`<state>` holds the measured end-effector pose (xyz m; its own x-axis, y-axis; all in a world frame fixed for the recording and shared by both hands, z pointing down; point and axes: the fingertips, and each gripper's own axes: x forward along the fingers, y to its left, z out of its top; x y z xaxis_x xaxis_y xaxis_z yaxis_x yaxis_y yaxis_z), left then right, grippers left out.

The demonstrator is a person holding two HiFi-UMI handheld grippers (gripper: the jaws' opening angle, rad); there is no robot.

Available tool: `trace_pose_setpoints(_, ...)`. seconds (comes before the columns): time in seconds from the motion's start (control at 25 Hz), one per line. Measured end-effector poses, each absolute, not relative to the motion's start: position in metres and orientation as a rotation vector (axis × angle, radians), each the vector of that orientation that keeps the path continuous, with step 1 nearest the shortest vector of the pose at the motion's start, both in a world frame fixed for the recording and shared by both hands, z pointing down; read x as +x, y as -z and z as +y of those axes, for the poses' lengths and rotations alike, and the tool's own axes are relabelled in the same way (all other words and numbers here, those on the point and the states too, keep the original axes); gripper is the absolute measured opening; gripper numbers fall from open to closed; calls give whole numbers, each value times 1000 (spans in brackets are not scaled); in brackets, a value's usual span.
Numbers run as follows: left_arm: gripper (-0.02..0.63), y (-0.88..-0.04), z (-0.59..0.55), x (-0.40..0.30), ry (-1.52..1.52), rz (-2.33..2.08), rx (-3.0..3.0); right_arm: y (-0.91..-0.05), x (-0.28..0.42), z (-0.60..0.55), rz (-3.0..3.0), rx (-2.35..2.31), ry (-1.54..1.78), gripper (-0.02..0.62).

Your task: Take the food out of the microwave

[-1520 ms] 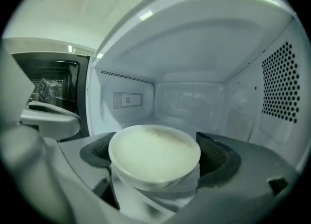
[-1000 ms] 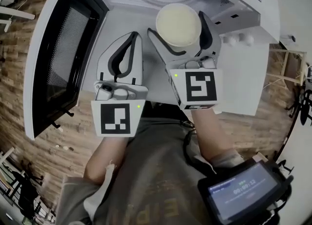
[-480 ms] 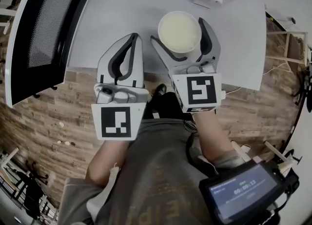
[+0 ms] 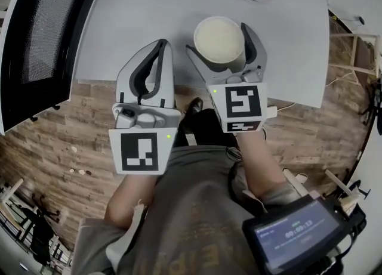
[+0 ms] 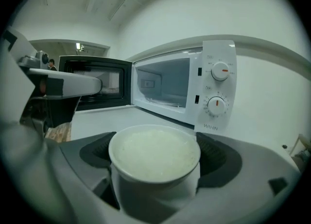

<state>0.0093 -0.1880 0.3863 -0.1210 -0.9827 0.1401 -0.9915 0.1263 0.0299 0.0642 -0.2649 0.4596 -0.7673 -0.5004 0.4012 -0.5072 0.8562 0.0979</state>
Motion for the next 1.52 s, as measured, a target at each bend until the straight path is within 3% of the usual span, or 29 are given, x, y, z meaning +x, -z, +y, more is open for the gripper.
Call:
trace_pose_setpoints(0.8, 8, -379, -183, -4, -86, -2260, 1966, -483, 58, -251, -2528, 616, -110, 523)
trace_pose_setpoints(1.24, 8, -331, -180, -9, -64, -2296, 1993, -389, 86, -244, -2708, 747, -141, 512)
trace_pose_setpoints(1.32, 8, -313, -181, -9, -23, -2307, 2014, -353, 83, -245, -2803, 770, -130, 425)
trace_pose_setpoints(1.4, 8, -292, -182, -6, 10, -2318, 2033, -315, 82, -244, -2891, 791, -111, 258)
trace_pose_setpoints(1.52, 8, -262, -183, 2, 25, -2343, 2059, -268, 81, -238, -2990, 803, -81, 104)
